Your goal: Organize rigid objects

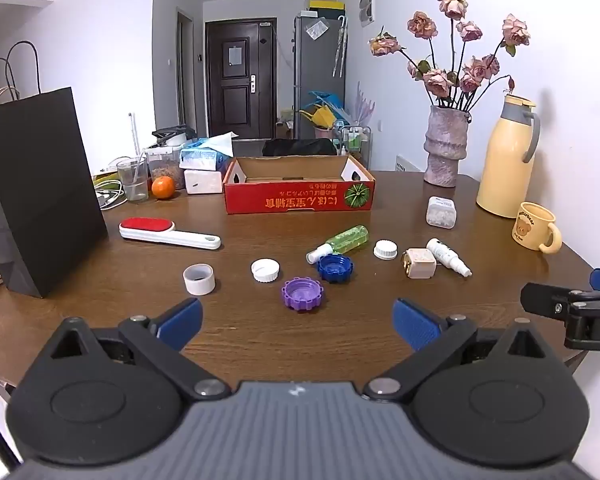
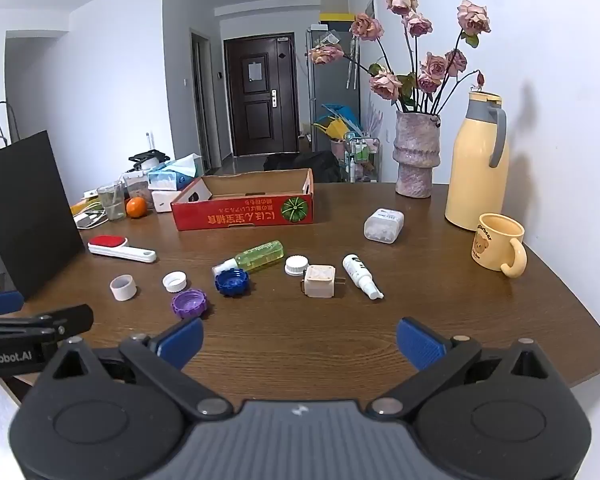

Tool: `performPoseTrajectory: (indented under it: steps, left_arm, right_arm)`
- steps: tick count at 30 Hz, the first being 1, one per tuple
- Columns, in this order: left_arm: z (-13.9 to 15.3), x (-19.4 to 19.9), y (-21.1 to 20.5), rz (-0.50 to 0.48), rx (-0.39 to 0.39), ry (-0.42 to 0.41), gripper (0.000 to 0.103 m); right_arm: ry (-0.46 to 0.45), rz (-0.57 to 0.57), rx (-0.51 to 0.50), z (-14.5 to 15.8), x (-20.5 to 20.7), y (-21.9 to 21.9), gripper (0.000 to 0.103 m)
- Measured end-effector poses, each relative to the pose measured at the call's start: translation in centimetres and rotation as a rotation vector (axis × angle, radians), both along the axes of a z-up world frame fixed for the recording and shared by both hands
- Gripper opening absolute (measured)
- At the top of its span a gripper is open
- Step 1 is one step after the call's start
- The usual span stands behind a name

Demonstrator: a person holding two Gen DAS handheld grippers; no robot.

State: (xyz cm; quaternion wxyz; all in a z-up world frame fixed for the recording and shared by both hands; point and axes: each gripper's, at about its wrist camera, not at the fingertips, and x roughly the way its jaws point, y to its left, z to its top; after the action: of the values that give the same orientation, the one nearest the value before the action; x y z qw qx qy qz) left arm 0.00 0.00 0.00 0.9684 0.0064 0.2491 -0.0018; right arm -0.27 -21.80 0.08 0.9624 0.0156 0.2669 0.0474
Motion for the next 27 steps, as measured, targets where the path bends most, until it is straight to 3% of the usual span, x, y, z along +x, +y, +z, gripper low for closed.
performPoseTrajectory:
  steps: [27]
  left_arm:
    - [-0.01,0.04,0.04,-0.001,-0.012,0.015,0.103]
  right_arm:
    - [-0.009,0.0,-0.009,0.32,-0.16,0.25,0.103]
